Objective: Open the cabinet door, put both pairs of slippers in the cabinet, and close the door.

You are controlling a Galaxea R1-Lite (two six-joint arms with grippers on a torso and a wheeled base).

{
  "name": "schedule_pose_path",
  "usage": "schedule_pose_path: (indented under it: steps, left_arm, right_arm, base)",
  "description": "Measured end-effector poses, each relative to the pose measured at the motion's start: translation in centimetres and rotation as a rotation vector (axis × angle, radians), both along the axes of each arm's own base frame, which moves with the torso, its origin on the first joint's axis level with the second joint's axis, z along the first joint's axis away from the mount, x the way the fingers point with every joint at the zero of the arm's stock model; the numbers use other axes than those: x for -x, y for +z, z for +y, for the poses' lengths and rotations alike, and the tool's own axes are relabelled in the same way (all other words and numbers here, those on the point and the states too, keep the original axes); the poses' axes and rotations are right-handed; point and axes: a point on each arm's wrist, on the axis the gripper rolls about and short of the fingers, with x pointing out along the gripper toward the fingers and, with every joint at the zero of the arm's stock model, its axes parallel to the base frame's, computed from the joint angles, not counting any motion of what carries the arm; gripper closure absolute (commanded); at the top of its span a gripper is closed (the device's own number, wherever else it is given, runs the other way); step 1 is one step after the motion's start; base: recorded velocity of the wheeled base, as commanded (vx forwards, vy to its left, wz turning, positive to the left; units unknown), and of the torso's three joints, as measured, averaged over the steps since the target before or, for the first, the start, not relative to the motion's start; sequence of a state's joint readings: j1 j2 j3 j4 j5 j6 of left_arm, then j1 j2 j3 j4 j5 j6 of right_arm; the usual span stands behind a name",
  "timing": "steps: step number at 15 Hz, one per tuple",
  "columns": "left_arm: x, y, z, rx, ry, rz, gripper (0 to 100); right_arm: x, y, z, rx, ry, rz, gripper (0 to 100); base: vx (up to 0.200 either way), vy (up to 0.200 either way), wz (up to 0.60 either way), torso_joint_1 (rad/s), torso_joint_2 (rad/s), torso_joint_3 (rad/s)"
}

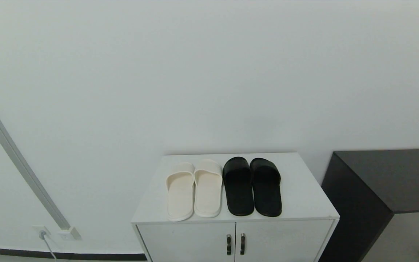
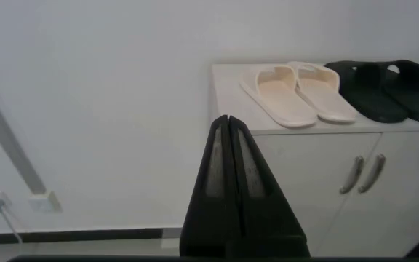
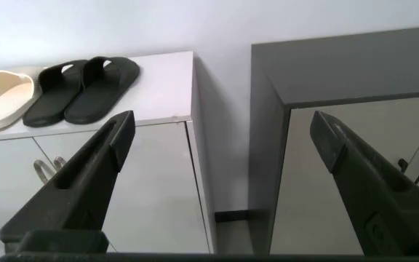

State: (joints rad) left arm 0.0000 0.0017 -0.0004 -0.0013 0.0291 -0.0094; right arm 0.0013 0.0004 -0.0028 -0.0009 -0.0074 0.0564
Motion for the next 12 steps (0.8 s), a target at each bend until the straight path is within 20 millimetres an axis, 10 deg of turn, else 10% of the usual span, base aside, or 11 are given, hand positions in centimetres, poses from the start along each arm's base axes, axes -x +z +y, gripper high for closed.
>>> schedule_pose_path:
  steps: [12]
  left_arm:
    - [0.0, 0.0, 0.0, 0.011, 0.015, 0.0, 100]
  right_arm:
    - [-2.3, 7.6, 0.4, 0.009, 0.192, 0.123, 0]
  base:
    - [0.0, 0.0, 0.0, 0.0, 0.0, 0.0]
